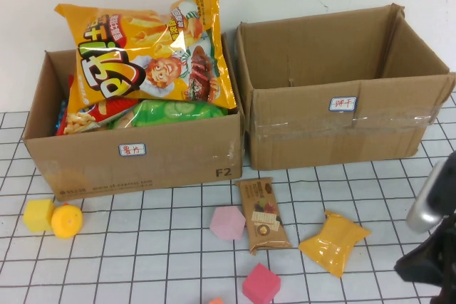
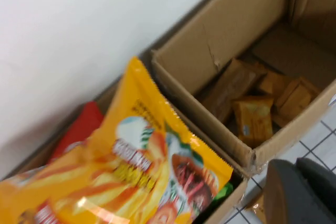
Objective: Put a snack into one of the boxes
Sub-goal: Pick up the biscuit
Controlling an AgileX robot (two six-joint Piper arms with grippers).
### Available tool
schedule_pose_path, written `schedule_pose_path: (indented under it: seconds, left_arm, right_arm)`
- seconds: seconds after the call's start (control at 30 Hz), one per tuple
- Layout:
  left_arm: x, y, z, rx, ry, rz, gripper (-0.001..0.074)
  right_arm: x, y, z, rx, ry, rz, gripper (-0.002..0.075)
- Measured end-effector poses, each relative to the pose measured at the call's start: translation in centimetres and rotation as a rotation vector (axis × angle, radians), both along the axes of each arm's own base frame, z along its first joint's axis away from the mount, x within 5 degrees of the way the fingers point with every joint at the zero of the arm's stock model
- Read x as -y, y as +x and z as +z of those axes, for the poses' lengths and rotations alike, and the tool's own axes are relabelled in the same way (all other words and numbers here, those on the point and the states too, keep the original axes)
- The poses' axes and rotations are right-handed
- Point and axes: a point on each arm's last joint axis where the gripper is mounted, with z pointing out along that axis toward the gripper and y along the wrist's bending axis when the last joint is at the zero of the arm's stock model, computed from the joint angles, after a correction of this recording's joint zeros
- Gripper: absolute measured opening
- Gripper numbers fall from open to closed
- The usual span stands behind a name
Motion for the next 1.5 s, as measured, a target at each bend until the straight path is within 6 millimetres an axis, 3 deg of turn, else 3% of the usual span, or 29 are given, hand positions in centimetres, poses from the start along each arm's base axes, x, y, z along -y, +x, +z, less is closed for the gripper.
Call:
schedule_pose_path:
  seconds: [0.13,0.23,0.33,0.47,0.6,0.73,0.93,1.27,1.5]
  left_arm:
    - [-2.5,-3.9,2.8,0.052,-0.03,0.005,0.0]
    - [-4.5,-7.0,3.5,0.053,-0.033,0.008,0.0]
    - [-6.1,-9.6,2.0,0.018,-0.024,0.016,0.0]
    - [-8.0,-12.7,-1.3,0.011,-0.051,0.032,0.0]
    - [-9.6,-14.9,-6.5,-0.026,-0.072,0.08,0.0]
    - [-10.9,-16.3,-10.8,-0.078,-0.045,0.147,0.0]
    - [-12.2,-17.7,-15.6,-0.103,-0.022,0.193,-0.0001]
    - [-14.1,-20.7,-19.2,-0.052,-0.051,0.186,-0.0001]
    - [-14.7,-21.5,-19.7,-0.019,-0.052,0.184,-0.0001]
  right_arm:
    - [-0.9,-0.3,-0.3,0.03,-0.061,0.083,0.0008]
    - [-0.9,0.1,-0.4,0.085,-0.11,0.098,0.0038]
    - [-1.0,0.8,-0.4,0.144,-0.136,0.111,0.0163]
    - [-1.5,2.4,-0.4,0.157,-0.142,0.125,0.0465]
    - [-2.2,4.2,-0.9,0.114,-0.127,0.13,0.0615]
    - [-3.0,6.1,-2.0,0.058,-0.1,0.121,0.0645]
    - [-5.0,9.1,-3.6,0.029,-0.092,0.152,0.0652]
    - [-6.1,11.3,-7.1,0.013,-0.145,0.161,0.0652]
    - [-6.0,11.5,-8.0,0.001,-0.166,0.174,0.0652]
